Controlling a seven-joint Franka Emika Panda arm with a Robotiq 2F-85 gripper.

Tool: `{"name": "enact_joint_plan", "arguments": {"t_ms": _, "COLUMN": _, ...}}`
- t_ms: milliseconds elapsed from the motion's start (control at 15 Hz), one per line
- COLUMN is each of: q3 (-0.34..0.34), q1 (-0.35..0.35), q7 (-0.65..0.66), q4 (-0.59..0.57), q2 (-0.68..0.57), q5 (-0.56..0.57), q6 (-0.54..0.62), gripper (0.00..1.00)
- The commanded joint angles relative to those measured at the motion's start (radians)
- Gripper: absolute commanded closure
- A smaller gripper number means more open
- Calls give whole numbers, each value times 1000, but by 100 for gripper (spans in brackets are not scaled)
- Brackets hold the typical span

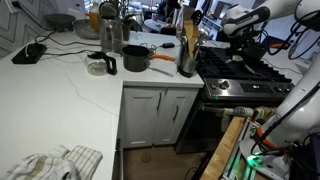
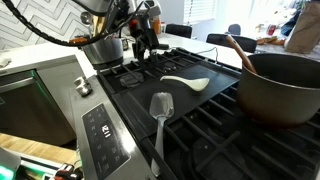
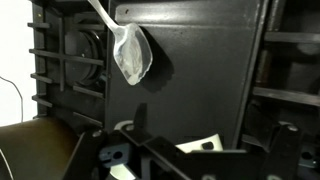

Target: Pick up the silver spoon and put it on the hob of the cooker

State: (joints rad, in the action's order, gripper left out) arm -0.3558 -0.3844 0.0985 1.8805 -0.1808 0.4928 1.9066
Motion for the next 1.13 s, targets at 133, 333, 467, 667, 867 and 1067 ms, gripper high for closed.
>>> {"name": "enact_joint_plan", "arguments": {"t_ms": 133, "q3": -8, "q1": -12, "q7": -171, "q4": 55, "q2": 206, "q5": -201, "q6": 4, "gripper": 0}}
{"name": "enact_joint_plan", "arguments": {"t_ms": 333, "q3": -19, "q1": -6, "q7": -261, "q4": 83, "q2": 322, "q5": -255, "q6": -17, "gripper": 0}}
{"name": "enact_joint_plan", "arguments": {"t_ms": 467, "q3": -30, "q1": -2, "q7": -331, "q4": 101, "q2": 395, "q5": -292, "q6": -35, "gripper": 0}}
{"name": "enact_joint_plan", "arguments": {"t_ms": 667, "q3": -52, "q1": 14, "q7": -481, "q4": 131, "q2": 498, "q5": -354, "q6": -73, "gripper": 0}}
{"name": "enact_joint_plan", "arguments": {"t_ms": 867, "q3": -53, "q1": 18, "q7": -476, "q4": 90, "q2": 479, "q5": -335, "q6": -81, "gripper": 0}}
{"name": "enact_joint_plan", "arguments": {"t_ms": 1067, "q3": -59, "q1": 24, "q7": -500, "q4": 115, "q2": 521, "q5": -341, "q6": -87, "gripper": 0}}
